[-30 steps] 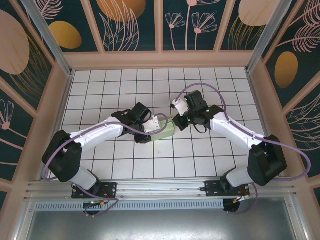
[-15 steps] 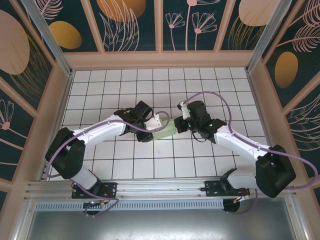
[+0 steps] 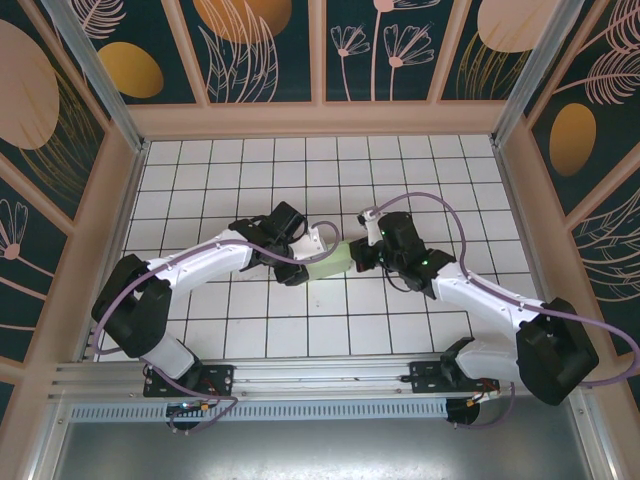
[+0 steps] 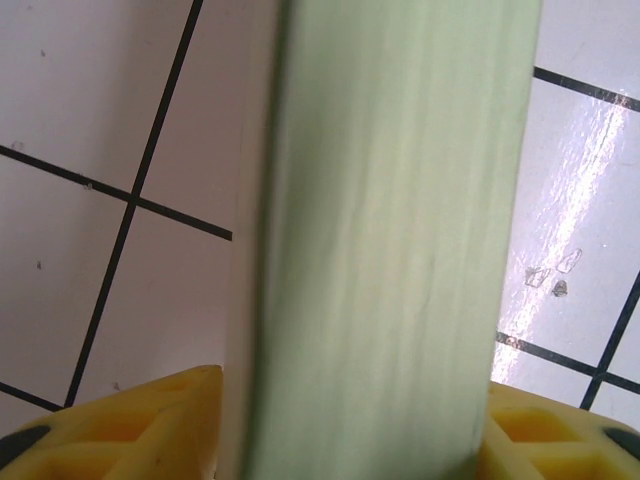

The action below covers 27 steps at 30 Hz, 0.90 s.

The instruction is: Fold the paper box

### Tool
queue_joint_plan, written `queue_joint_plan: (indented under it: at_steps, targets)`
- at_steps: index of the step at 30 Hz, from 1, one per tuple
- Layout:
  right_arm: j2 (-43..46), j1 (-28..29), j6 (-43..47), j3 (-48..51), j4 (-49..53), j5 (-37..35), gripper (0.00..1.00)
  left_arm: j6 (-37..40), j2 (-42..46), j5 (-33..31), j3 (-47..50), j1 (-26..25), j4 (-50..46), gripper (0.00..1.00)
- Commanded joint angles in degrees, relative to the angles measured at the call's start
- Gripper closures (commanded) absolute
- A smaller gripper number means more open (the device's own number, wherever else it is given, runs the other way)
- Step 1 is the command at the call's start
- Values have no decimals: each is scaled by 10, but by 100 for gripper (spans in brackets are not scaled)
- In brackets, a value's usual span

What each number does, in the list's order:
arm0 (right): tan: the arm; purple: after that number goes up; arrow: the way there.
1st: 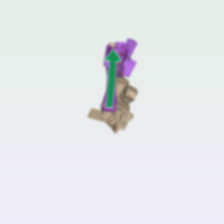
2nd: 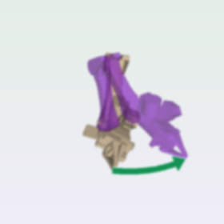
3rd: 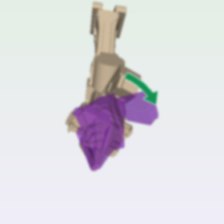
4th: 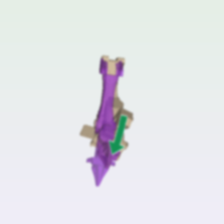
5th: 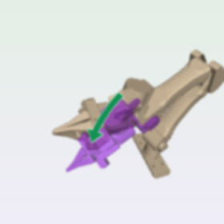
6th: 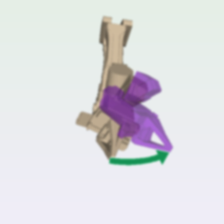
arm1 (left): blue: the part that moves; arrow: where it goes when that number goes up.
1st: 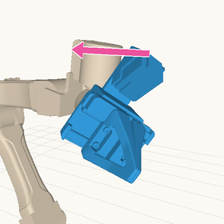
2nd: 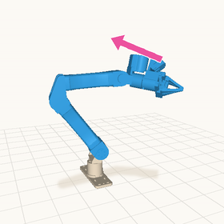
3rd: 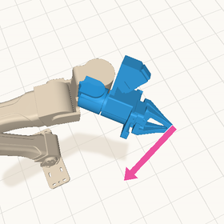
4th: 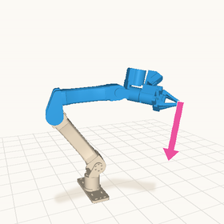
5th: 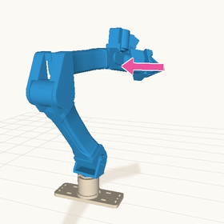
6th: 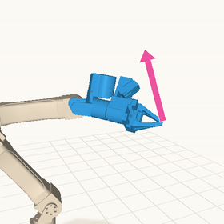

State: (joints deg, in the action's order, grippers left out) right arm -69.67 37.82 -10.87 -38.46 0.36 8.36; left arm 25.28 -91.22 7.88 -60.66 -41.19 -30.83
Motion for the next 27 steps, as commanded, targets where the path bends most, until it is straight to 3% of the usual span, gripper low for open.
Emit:
queue_joint_plan:
  at_steps: [1,7,17,27]
  targets:
    - [13,9,5,11,-11,-18,100,-16,-3,16,-8,-2,15,40]
    - [13,29,10,12,-14,-64,100,-33,12,21,-8,-2,28,30]
    - [11,47,12,20,-20,-103,100,-80,81,9,23,-1,103,1]
    - [11,49,14,14,-20,-108,100,-246,185,-59,59,-2,169,1]
